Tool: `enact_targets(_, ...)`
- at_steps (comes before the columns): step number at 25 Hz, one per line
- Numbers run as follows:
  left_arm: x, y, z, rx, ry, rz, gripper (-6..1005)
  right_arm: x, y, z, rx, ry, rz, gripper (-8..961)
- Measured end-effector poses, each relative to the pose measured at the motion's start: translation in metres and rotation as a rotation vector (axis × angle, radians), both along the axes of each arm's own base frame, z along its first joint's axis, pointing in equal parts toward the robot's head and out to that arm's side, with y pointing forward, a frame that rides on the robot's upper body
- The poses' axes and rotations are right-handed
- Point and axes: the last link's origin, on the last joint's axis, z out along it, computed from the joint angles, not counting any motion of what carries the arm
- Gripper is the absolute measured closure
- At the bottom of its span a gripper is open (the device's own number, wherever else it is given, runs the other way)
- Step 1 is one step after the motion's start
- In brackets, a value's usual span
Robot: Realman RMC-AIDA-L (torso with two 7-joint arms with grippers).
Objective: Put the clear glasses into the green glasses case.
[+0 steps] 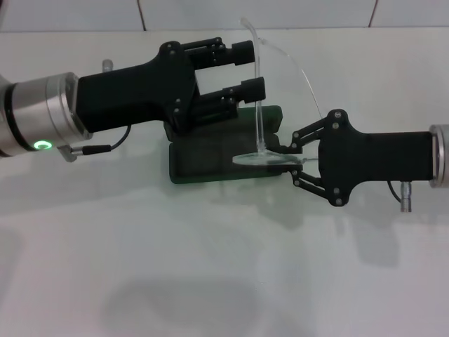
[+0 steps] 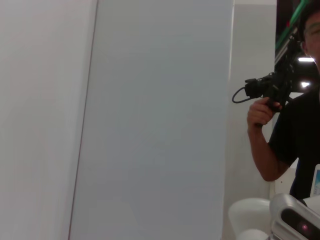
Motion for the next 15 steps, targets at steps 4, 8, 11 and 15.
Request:
enact_targets(4, 0.006, 0.003, 0.002, 0.001, -0.006, -0.022, 430, 0.000, 0.001, -0.001, 0.001, -0.005, 0.000, 825)
enact_targets(8, 0.010, 0.004, 0.002, 0.011, -0.014, -0.041, 432, 0.001, 0.002, -0.002, 0.006, -0.011, -0.012, 825)
enact_targets(11, 0.014, 0.003, 0.000, 0.001, -0.026, -0.055, 433, 0.002, 0.002, -0.003, 0.004, -0.012, -0.018, 825)
enact_targets(15, 0.021, 0.003, -0.005, -0.028, -0.022, -0.074, 435, 0.002, 0.003, -0.003, 0.007, -0.014, -0.017, 825)
